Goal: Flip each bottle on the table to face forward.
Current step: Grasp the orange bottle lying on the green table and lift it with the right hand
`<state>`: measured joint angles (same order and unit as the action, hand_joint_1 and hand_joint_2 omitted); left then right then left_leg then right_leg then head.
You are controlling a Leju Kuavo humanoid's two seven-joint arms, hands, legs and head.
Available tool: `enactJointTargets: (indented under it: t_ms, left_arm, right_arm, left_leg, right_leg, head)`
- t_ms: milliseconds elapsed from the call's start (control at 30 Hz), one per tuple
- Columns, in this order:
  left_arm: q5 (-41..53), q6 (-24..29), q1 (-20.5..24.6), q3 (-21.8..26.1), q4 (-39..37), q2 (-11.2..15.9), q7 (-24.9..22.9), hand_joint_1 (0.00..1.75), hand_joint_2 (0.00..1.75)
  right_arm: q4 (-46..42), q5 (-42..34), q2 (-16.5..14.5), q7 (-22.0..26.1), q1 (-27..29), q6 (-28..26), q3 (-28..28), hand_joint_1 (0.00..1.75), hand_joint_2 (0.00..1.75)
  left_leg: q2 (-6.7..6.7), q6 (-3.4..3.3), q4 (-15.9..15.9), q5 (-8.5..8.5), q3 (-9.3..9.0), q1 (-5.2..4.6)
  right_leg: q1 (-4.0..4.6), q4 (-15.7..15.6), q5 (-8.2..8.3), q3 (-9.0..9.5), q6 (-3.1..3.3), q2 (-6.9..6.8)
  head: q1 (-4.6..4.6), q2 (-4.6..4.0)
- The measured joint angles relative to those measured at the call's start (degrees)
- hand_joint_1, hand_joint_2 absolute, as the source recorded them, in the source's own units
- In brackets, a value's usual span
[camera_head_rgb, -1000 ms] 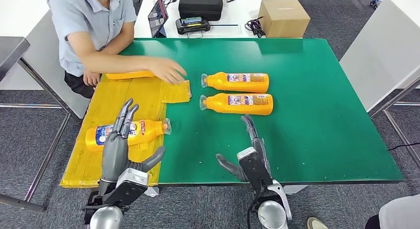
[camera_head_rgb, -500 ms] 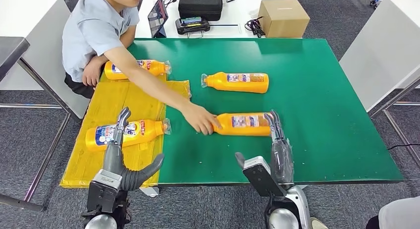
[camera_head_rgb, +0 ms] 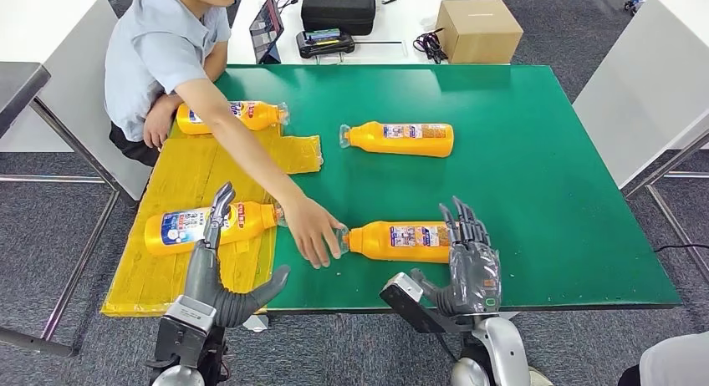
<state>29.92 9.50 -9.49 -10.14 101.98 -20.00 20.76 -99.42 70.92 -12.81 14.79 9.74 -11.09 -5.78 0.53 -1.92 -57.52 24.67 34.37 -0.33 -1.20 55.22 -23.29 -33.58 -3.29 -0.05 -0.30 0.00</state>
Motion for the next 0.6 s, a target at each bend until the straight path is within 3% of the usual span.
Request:
enactJointTargets:
  t_ms: [333, 600]
  left_arm:
    - [-0.52, -1.02, 0.12, -0.28, -0.07, 0.0, -1.23, 0.0, 1.75]
    - [-2.46, -3.61, 1.29, -0.72, -1.28, 0.0, -4.49, 0.0, 1.75]
  right_arm:
    - [3.47, 2.1, 2.67, -2.9, -0.64, 2.49, -2.67, 0.0, 1.75]
    - [8.96, 6.87, 7.18, -8.38, -5.77, 6.44, -4.53, 0.0, 1.75]
  left_leg:
    - [0.0, 0.0, 0.0, 0.0, 0.01, 0.0]
    - [-0.01, -0.03, -0.01, -0.03, -0.01, -0.02]
  right_leg:
    - [0.0, 0.0, 0.0, 0.0, 0.0, 0.0]
    - [-0.01, 0.0, 0.03, 0.01, -0.02, 0.0]
  head:
    - [0.01, 0.0]
    - [0.01, 0.0]
